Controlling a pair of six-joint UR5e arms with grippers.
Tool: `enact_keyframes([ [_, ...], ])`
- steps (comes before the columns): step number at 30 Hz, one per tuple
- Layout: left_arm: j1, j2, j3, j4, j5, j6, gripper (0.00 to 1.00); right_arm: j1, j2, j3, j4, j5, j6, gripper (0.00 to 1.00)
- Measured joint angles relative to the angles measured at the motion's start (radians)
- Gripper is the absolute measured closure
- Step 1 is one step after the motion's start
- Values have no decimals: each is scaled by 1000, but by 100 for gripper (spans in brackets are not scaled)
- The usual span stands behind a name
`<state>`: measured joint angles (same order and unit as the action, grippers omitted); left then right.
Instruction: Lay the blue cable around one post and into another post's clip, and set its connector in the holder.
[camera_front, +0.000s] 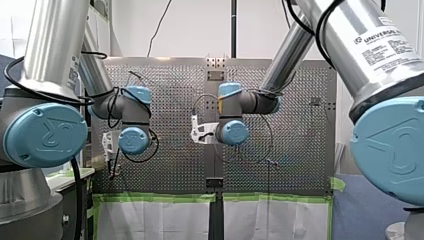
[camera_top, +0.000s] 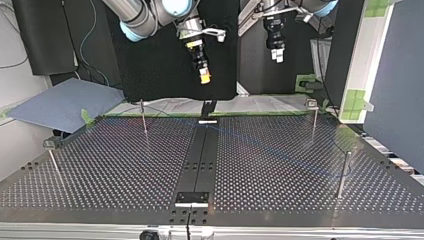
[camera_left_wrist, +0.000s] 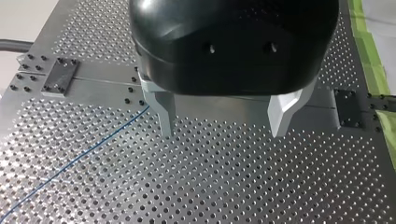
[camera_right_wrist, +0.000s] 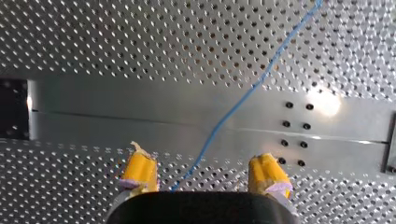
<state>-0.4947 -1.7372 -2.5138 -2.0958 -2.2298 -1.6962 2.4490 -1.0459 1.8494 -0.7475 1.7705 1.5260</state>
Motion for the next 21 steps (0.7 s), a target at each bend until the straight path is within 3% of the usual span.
enact_keyframes([
  [15, 5, 0, -3, -18, -26, 16, 0, 124, 18, 0, 25, 124, 15, 1],
  [18, 5, 0, -3, -32, -29, 19, 0, 145, 19, 1, 32, 149, 16, 1],
  [21, 5, 0, -5, -51, -44, 23, 0, 151, 19, 1, 38, 173, 15, 1],
])
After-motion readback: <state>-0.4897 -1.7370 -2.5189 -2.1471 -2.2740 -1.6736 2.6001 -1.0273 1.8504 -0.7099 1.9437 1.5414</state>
